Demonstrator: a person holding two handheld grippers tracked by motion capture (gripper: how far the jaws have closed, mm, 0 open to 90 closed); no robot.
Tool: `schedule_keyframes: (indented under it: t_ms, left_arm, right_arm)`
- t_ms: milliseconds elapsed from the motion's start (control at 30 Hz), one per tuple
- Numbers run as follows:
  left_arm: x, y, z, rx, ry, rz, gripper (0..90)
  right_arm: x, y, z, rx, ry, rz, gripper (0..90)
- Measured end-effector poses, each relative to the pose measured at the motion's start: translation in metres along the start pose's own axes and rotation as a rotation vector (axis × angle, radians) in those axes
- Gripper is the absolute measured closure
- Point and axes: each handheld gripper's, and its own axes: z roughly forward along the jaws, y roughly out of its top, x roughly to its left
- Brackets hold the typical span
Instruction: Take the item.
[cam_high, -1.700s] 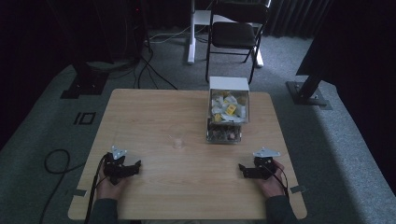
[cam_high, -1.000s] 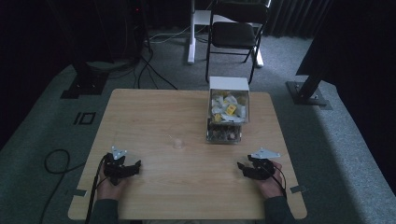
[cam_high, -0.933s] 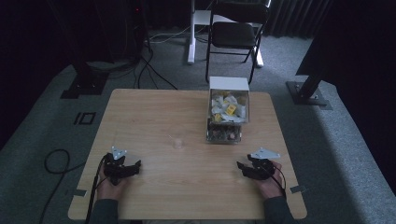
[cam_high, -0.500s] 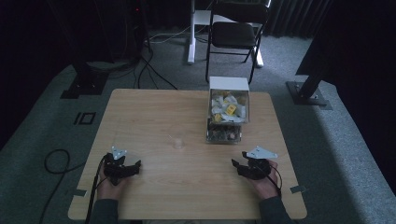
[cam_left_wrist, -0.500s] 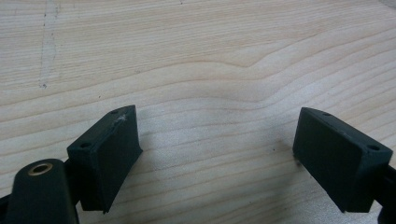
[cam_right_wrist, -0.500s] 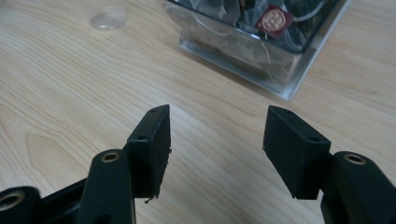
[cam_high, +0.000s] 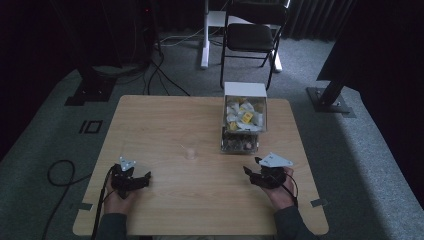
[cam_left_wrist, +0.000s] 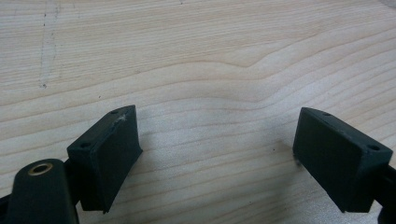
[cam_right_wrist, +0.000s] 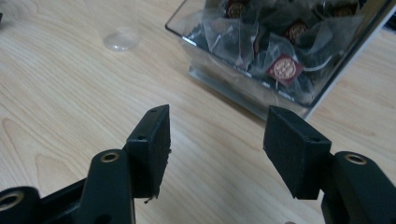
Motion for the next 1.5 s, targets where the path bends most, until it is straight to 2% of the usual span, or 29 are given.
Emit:
schedule_keyframes:
  t_ms: [367, 500, 700, 1100, 1500]
  left_arm:
    - [0.000, 0.000, 0.000, 0.000, 0.000, 0.000, 15.1]
    - [0.000, 0.000, 0.000, 0.000, 0.000, 0.000, 15.1]
    - [0.000, 0.000, 0.000, 0.000, 0.000, -0.001, 15.1]
    - [0.000, 0.000, 0.000, 0.000, 0.000, -0.001, 15.1]
    - [0.000, 0.000, 0.000, -0.001, 0.000, 0.000, 15.1]
  right_arm:
    - [0.000, 0.012, 0.016, -0.014, 0.009, -0.022, 39.7]
    - [-0.003, 0.018, 0.024, -0.023, 0.014, -0.005, 39.2]
    - [-0.005, 0.026, 0.034, -0.025, 0.010, -0.014, 38.7]
    - [-0.008, 0.030, 0.053, 0.021, 0.008, -0.044, 43.0]
    - [-0.009, 0.030, 0.045, 0.030, 0.021, -0.060, 48.8]
